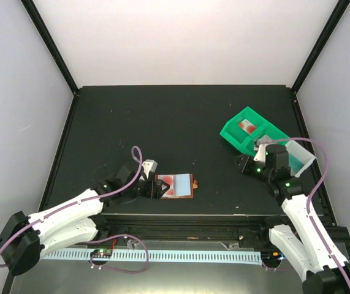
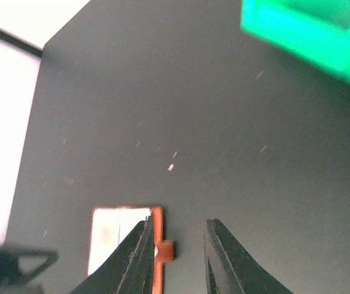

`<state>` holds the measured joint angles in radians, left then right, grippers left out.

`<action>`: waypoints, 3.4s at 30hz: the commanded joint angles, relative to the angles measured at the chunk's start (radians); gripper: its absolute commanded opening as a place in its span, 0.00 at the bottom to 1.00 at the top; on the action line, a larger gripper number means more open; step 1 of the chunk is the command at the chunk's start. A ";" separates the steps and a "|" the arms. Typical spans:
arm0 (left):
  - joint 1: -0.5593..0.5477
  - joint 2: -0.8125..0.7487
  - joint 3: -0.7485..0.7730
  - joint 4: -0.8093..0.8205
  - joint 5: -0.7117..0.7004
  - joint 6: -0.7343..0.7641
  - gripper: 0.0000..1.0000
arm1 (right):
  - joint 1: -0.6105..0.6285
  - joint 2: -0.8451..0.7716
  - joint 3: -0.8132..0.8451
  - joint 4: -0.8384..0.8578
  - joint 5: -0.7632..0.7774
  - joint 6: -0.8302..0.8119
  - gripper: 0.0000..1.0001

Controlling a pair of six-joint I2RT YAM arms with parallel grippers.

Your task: Take the credit cards out of the card holder

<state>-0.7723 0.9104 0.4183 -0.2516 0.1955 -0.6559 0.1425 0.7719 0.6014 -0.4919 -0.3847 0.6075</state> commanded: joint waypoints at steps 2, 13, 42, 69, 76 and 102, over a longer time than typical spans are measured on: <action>0.031 0.033 0.039 0.068 0.088 -0.029 0.75 | 0.187 -0.053 -0.067 0.052 0.012 0.099 0.25; 0.110 0.032 -0.056 0.186 0.139 -0.084 0.61 | 0.572 0.091 -0.128 0.276 0.135 0.203 0.25; 0.174 0.267 -0.185 0.467 0.240 -0.079 0.33 | 0.835 0.792 0.123 0.598 0.198 0.234 0.20; 0.173 0.114 -0.230 0.418 0.258 -0.150 0.18 | 0.832 0.871 0.103 0.633 0.247 0.227 0.22; 0.173 0.147 -0.187 0.424 0.253 -0.115 0.17 | 0.832 0.847 0.100 0.595 0.314 0.230 0.23; 0.168 0.396 -0.231 0.586 0.264 -0.114 0.05 | 0.830 0.908 0.098 0.626 0.298 0.263 0.27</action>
<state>-0.6033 1.2804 0.1959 0.3256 0.4618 -0.7883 0.9710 1.6489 0.7059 0.0952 -0.0875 0.8551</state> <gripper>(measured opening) 0.050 0.263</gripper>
